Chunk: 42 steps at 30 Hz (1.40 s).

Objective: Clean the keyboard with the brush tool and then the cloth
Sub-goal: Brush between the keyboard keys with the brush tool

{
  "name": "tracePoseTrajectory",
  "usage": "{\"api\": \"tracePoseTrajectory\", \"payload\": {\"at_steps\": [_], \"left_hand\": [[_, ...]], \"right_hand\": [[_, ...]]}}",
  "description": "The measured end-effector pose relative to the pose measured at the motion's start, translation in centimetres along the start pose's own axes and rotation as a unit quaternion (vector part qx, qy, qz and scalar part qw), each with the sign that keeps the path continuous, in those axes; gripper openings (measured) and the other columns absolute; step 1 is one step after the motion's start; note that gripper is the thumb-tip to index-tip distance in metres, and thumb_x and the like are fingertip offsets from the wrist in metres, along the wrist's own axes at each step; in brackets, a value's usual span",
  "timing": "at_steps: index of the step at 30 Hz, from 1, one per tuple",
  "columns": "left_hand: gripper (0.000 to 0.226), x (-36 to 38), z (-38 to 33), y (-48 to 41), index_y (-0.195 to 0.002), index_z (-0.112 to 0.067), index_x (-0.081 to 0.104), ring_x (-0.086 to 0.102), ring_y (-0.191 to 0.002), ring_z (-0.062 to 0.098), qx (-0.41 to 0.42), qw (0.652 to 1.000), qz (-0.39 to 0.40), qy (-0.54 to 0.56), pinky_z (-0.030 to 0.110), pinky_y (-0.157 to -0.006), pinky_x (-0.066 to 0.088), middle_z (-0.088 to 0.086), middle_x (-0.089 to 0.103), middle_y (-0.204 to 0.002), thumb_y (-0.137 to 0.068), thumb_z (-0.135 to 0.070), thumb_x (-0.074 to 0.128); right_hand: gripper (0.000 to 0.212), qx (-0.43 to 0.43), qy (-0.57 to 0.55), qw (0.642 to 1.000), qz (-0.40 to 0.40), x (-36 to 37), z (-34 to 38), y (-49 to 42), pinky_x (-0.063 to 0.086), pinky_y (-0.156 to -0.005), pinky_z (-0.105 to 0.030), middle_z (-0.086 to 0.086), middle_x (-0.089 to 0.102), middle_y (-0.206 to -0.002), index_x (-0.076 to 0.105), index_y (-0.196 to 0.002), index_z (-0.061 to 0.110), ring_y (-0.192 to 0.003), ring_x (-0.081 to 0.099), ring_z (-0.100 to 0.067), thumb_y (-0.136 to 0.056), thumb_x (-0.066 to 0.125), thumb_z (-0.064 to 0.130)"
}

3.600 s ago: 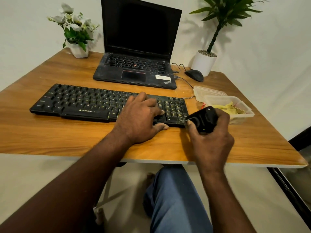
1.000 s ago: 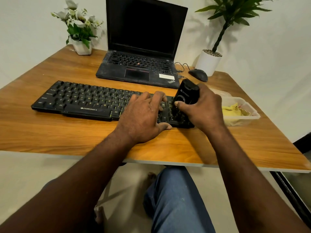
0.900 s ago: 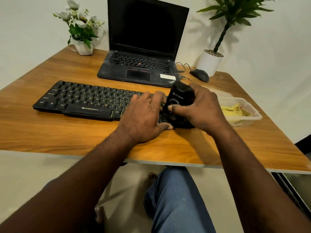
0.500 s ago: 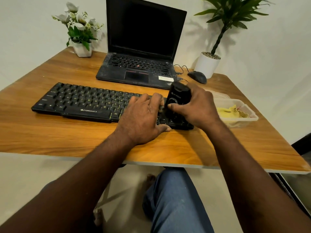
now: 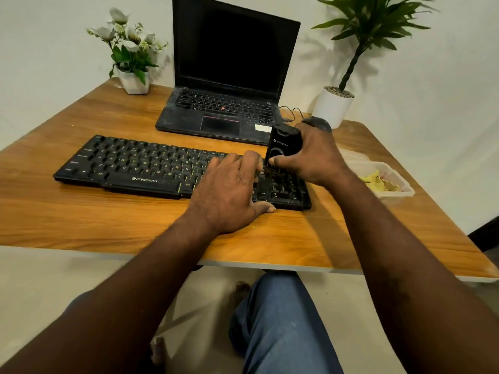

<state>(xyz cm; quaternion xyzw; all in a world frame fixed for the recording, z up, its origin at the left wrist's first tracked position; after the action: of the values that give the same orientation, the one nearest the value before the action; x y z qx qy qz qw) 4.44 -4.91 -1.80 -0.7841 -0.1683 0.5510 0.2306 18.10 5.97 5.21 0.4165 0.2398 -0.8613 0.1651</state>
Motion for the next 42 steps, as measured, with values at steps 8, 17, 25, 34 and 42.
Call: {"api": "tracePoseTrajectory", "payload": {"at_steps": [8, 17, 25, 34, 42], "left_hand": [[0.076, 0.3, 0.2, -0.2, -0.114, -0.031, 0.034, 0.050, -0.097, 0.013, -0.003, 1.000, 0.001, 0.010, 0.039, -0.090, 0.041, -0.011, 0.057, -0.101, -0.070, -0.075, 0.077], [0.074, 0.2, 0.2, -0.2, -0.112, -0.032, 0.031, 0.048, -0.095, 0.013, -0.005, 1.000, 0.002, 0.001, 0.038, -0.089, 0.041, -0.010, 0.056, -0.100, -0.070, -0.075, 0.076], [0.073, -0.1, -0.2, 0.0, -0.111, -0.031, 0.034, 0.046, -0.092, 0.012, 0.002, 1.000, -0.004, 0.012, 0.036, -0.087, 0.039, -0.009, 0.055, -0.099, -0.070, -0.071, 0.079], [0.071, -0.1, 0.0, -0.1, -0.111, -0.032, 0.035, 0.049, -0.094, 0.013, -0.003, 1.000, 0.001, 0.006, 0.040, -0.088, 0.041, -0.011, 0.056, -0.099, -0.071, -0.074, 0.076], [0.071, 0.0, -0.1, -0.1, -0.111, -0.032, 0.035, 0.047, -0.095, 0.012, -0.008, 1.000, 0.001, -0.002, 0.040, -0.088, 0.041, -0.010, 0.057, -0.102, -0.071, -0.074, 0.076]], "right_hand": [[0.050, 0.006, -0.013, 0.998, 0.056, -1.0, -0.7, -2.0, 0.051, -0.072, -0.019, 0.012, 0.068, -0.102, 0.062, -0.115, 0.021, -0.092, 0.064, -0.003, -0.074, 0.091, 0.026], [0.048, -0.033, -0.013, 0.992, 0.123, 0.0, -0.5, 0.8, 0.059, -0.077, -0.025, 0.008, 0.071, -0.103, 0.063, -0.110, 0.027, -0.096, 0.070, -0.007, -0.073, 0.093, 0.026], [0.043, -0.032, -0.021, 0.994, 0.100, -1.8, -0.7, 1.1, 0.050, -0.066, -0.011, 0.012, 0.071, -0.100, 0.063, -0.106, 0.027, -0.089, 0.068, 0.001, -0.074, 0.091, 0.026], [0.047, -0.057, 0.101, 0.986, 0.121, 0.3, 1.1, -2.6, 0.053, -0.073, -0.022, 0.008, 0.069, -0.104, 0.061, -0.109, 0.027, -0.095, 0.066, -0.012, -0.074, 0.091, 0.030], [0.044, -0.061, 0.089, 0.982, 0.158, 0.0, 1.3, -2.4, 0.051, -0.068, -0.020, 0.010, 0.069, -0.101, 0.063, -0.108, 0.026, -0.093, 0.068, -0.012, -0.074, 0.091, 0.028]]}}
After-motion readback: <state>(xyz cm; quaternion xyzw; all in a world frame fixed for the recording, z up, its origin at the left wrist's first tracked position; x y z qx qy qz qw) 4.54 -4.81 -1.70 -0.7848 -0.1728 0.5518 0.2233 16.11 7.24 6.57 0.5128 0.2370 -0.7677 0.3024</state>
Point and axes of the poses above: each hand's wrist, its own y-axis away from the middle knuckle, its own x-axis out of the palm, z = x × y, the point moved 5 cm from there along -y, towards the middle knuckle
